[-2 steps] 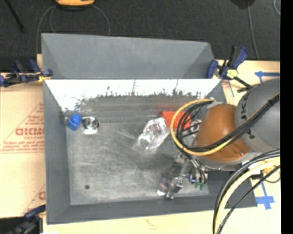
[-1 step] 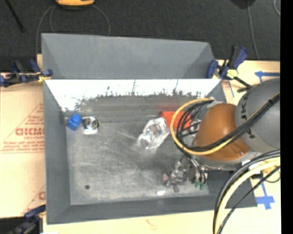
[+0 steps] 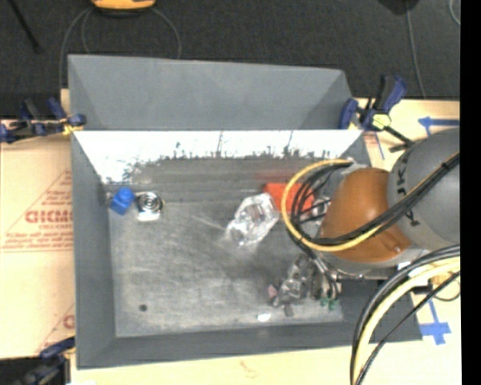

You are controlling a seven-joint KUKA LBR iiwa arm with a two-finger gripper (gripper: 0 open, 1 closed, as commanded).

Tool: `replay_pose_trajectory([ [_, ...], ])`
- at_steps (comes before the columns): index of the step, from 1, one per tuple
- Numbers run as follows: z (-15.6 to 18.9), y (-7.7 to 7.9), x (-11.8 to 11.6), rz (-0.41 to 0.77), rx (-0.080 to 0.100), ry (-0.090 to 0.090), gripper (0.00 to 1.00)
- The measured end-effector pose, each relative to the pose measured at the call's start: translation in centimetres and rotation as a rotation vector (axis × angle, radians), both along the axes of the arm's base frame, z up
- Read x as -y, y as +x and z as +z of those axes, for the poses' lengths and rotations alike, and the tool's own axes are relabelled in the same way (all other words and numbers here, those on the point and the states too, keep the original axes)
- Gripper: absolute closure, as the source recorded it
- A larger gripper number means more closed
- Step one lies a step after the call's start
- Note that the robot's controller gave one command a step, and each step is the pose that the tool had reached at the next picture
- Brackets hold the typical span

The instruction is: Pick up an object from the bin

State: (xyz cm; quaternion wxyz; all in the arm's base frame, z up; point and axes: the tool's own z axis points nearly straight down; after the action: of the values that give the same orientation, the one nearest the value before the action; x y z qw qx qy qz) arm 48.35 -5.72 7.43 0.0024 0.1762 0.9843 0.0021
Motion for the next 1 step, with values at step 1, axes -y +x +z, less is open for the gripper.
replay_pose_trajectory([
  [1, -0.04, 0.48, 0.38, 0.005, -0.004, 0.001, 1.00],
])
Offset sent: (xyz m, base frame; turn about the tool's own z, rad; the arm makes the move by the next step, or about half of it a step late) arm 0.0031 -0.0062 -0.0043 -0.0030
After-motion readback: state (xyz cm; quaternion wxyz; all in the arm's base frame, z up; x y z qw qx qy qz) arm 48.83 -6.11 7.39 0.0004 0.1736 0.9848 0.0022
